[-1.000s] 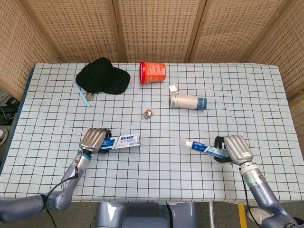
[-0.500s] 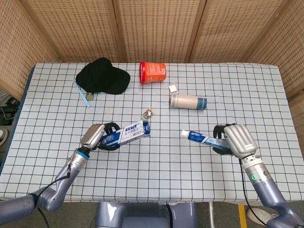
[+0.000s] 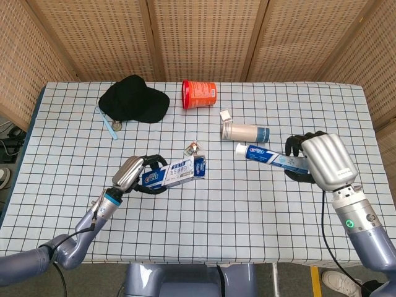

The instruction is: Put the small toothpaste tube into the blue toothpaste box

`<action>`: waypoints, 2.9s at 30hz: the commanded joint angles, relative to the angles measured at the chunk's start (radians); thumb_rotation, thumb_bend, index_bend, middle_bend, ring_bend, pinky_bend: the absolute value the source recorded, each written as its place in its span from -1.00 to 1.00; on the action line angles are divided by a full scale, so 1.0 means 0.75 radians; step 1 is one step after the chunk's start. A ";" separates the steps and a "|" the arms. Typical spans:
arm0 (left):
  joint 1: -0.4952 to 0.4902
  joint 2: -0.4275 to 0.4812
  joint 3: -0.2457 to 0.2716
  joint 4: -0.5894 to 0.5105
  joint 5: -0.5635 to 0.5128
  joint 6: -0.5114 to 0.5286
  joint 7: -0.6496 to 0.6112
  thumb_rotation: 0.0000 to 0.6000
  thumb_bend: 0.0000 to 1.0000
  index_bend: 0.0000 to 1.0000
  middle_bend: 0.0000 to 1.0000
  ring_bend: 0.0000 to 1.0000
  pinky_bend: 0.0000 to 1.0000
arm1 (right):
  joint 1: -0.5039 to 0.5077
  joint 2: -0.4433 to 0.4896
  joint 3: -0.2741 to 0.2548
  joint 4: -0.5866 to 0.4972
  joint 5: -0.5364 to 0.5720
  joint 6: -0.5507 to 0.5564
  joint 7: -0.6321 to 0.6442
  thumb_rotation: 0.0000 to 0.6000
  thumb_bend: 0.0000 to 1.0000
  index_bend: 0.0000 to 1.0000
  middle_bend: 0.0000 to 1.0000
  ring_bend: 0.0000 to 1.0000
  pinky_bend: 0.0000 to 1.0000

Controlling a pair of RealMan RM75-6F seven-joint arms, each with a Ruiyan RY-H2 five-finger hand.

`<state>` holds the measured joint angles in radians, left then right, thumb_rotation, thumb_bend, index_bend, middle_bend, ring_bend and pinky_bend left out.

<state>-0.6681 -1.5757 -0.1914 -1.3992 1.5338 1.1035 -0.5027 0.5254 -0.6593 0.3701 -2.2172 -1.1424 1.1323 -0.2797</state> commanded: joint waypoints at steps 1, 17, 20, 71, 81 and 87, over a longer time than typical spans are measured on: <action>-0.011 -0.011 -0.004 0.012 -0.010 0.001 0.015 1.00 -0.52 0.16 -0.10 0.01 -0.08 | 0.030 0.056 0.028 -0.042 0.025 -0.032 0.005 1.00 0.26 0.42 0.39 0.21 0.22; -0.059 -0.035 -0.009 0.034 -0.053 -0.015 0.075 1.00 -0.58 0.16 -0.10 0.01 -0.08 | 0.168 0.077 0.017 -0.159 0.117 -0.120 -0.147 1.00 0.26 0.42 0.39 0.21 0.22; -0.068 -0.030 -0.007 0.025 -0.048 -0.015 0.095 1.00 -0.58 0.16 -0.10 0.01 -0.08 | 0.191 0.063 0.009 -0.171 0.139 -0.115 -0.194 1.00 0.26 0.42 0.39 0.21 0.22; -0.141 -0.127 -0.028 -0.112 -0.117 -0.016 0.188 1.00 -0.52 0.23 -0.05 0.01 -0.08 | 0.504 -0.190 -0.122 -0.185 0.251 -0.034 -0.678 1.00 -0.82 -1.00 -0.99 -0.84 -0.65; -0.110 -0.188 -0.064 -0.082 -0.113 0.080 0.005 1.00 -0.52 0.23 -0.05 0.01 -0.12 | 0.385 -0.070 -0.090 -0.185 0.069 0.261 -0.821 1.00 -0.82 -1.00 -1.00 -0.95 -0.86; -0.100 -0.187 -0.076 -0.088 -0.114 0.096 -0.072 1.00 -0.52 0.23 -0.05 0.01 -0.12 | 0.303 -0.014 -0.069 -0.132 0.150 0.410 -0.866 1.00 -0.82 -1.00 -1.00 -0.95 -0.86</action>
<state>-0.7459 -1.7159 -0.2453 -1.4642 1.4458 1.1715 -0.5500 0.7777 -0.6892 0.3110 -2.3427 -1.0574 1.4203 -0.9178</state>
